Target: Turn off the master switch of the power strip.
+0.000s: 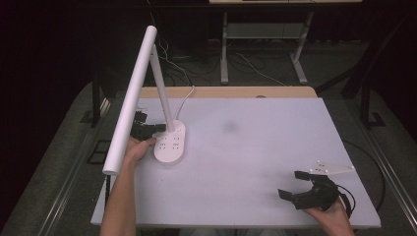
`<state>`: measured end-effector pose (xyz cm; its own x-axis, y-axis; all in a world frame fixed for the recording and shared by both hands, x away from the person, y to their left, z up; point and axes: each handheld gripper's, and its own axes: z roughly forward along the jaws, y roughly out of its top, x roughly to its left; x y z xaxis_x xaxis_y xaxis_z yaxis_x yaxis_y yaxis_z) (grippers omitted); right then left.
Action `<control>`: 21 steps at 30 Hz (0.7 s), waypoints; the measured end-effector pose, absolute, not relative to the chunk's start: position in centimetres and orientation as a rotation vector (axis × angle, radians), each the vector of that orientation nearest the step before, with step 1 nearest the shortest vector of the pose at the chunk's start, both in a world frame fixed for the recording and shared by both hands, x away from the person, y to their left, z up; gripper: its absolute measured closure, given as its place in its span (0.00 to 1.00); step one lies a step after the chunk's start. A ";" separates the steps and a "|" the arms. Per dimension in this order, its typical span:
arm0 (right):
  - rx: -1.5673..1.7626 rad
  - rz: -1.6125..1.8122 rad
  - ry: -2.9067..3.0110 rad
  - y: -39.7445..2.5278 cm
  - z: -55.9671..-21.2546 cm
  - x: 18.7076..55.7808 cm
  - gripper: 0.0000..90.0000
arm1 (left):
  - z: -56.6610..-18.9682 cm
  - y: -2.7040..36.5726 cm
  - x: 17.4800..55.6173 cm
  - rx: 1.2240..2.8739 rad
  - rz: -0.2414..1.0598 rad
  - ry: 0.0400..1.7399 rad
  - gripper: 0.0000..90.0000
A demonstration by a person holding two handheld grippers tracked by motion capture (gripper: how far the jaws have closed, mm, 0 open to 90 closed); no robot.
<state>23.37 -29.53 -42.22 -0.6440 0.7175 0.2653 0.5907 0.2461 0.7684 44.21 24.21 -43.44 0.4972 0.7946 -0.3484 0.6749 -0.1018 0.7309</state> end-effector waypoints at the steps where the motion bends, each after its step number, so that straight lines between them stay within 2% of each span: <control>1: 1.248 1.359 2.366 -29.5 -42.2 23.3 0.00 | -43.5 24.1 44.1 1.821 0.173 1.232 1.00; 4: 1.238 1.357 2.371 -29.5 -42.2 23.3 0.00 | -43.5 23.7 44.1 1.821 0.210 1.245 1.00; 21: 1.250 1.365 2.358 -29.9 -42.1 23.0 0.00 | -43.2 23.3 44.0 1.835 0.228 1.295 1.00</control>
